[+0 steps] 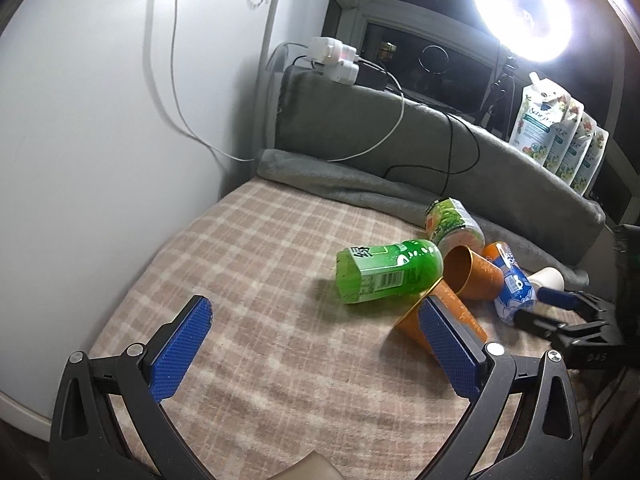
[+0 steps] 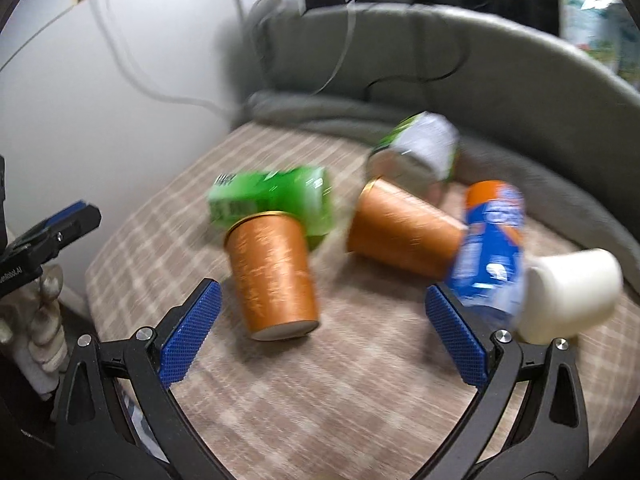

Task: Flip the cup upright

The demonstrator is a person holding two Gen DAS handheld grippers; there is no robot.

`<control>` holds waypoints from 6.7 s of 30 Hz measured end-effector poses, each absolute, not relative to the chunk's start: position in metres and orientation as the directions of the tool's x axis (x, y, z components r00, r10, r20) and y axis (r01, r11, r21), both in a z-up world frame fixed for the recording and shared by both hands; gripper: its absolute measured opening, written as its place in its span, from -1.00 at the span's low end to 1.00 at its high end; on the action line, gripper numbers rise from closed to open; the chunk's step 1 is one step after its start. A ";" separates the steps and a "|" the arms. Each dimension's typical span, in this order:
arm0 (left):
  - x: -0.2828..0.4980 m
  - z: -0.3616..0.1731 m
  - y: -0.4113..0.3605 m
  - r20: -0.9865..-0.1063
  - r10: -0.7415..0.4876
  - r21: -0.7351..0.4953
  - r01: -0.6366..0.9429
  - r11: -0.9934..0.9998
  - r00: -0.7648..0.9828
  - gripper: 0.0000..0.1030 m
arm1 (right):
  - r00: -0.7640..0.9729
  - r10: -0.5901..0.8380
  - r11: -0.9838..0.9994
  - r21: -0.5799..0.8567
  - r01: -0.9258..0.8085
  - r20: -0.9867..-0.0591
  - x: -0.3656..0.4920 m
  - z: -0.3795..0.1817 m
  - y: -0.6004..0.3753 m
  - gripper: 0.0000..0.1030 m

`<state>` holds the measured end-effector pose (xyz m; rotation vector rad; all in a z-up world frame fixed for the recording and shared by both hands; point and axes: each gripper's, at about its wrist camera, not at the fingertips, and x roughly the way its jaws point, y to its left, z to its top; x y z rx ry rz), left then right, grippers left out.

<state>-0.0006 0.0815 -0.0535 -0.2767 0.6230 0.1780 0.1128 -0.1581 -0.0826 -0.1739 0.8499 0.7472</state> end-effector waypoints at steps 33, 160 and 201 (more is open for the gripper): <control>-0.004 -0.062 0.087 -0.614 0.033 -0.250 -0.234 0.940 0.789 0.98 | 0.203 0.495 0.670 0.222 -0.708 -0.845 0.121 -0.104 -0.112 0.20; 0.062 -0.087 -0.120 -0.707 -0.321 -0.088 0.372 0.924 0.630 0.30 | 0.561 0.398 0.897 0.437 -0.071 -0.726 0.012 -0.120 -0.343 0.60; 0.032 -0.084 -0.074 -0.712 -0.393 -0.228 0.338 0.913 0.581 0.44 | 0.716 0.199 0.978 0.177 -0.107 -0.669 0.009 -0.080 -0.312 0.74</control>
